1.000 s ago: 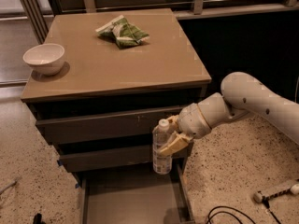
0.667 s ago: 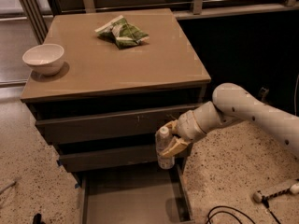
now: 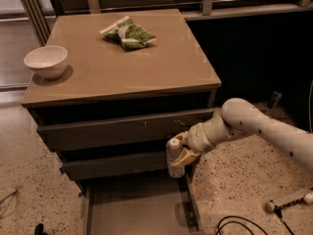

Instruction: Place blue plastic bottle into bottom drawer

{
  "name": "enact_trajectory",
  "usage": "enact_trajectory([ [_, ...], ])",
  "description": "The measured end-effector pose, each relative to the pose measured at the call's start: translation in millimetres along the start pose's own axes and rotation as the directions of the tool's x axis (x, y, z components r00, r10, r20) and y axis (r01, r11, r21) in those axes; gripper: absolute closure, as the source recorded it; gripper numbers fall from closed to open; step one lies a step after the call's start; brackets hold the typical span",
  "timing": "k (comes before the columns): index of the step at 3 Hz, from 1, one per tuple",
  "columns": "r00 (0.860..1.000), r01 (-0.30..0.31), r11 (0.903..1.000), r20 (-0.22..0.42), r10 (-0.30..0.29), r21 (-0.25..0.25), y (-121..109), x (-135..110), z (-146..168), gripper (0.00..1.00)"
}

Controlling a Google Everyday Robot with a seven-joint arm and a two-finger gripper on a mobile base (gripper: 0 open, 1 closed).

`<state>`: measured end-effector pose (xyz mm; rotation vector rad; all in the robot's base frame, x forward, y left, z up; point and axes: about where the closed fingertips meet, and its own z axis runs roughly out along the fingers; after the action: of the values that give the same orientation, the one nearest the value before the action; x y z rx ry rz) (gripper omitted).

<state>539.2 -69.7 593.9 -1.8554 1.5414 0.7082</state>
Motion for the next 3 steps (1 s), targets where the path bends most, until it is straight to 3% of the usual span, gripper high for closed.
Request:
enact_trajectory([
  [1,0.999,0.047,0.9989,0.004,-0.047,-0.003,6,15,20,1.00],
  [2,0.993,0.117,0.9931,0.020,-0.117,-0.004,11,44,65,1.00],
  [3,0.990,0.133,0.9909,0.039,-0.133,-0.017,17,78,110,1.00],
])
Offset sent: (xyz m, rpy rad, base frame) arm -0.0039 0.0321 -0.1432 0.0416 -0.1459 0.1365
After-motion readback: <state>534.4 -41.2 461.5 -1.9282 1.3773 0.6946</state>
